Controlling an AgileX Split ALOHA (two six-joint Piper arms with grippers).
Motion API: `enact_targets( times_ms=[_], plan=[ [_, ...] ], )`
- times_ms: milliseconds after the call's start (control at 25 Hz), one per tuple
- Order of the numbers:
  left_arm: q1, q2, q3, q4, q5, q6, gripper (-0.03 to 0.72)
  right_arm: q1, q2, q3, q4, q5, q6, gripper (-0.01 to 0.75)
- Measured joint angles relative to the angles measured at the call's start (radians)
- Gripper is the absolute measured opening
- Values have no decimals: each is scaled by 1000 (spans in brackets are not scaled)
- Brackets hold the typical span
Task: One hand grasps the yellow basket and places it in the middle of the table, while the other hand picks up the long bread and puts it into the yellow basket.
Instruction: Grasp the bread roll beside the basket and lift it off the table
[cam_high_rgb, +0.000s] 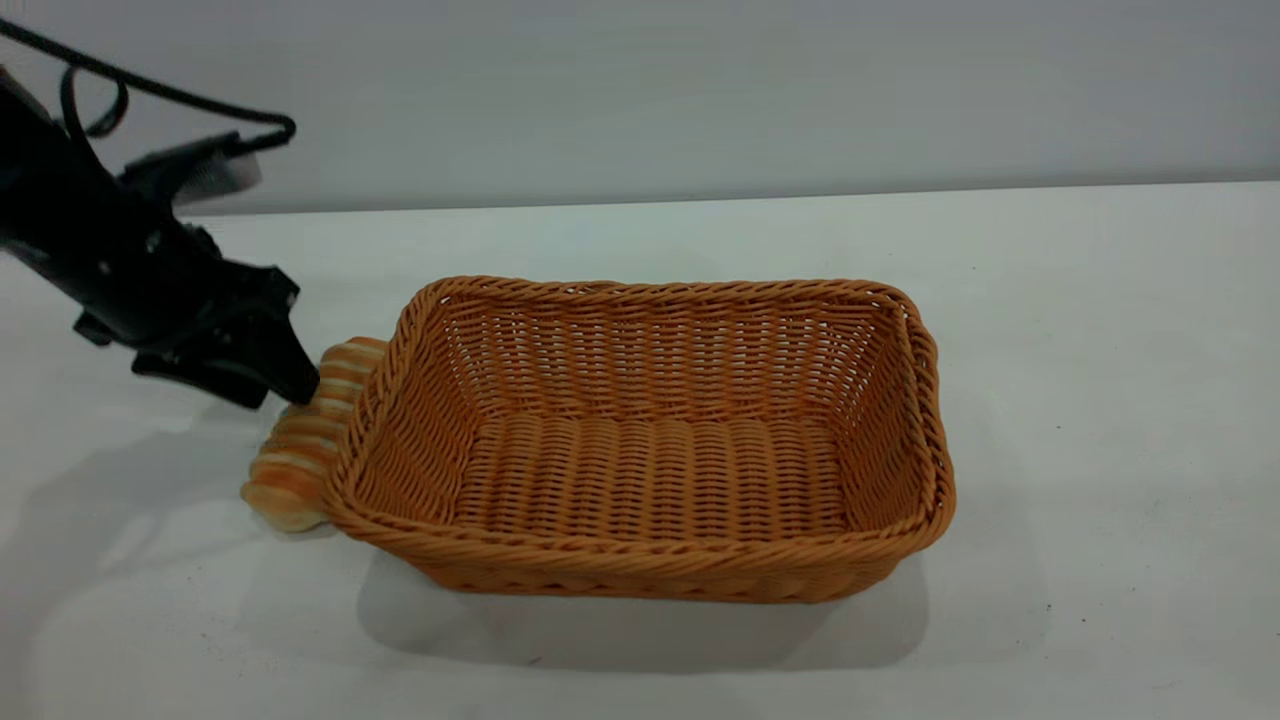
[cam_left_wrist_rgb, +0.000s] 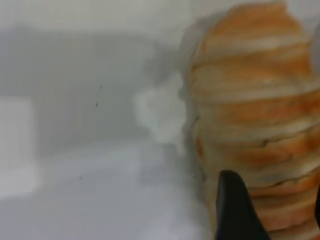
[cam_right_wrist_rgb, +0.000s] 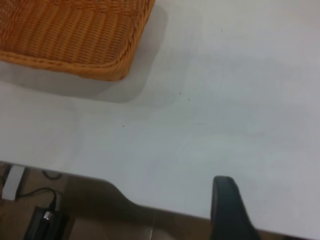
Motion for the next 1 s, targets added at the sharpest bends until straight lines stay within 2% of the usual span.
enact_targets(
  times_ms=[600, 840, 1000],
  plan=[
    [-17, 35, -11, -9, -27, 11, 449, 0, 0, 0, 5, -2, 0, 405],
    [-30, 56, -12, -119, -32, 122, 429, 0, 0, 0, 19, -6, 0, 382],
    [-33, 76, -15, -137, -36, 148, 414, 0, 0, 0, 20, -6, 0, 380]
  ],
)
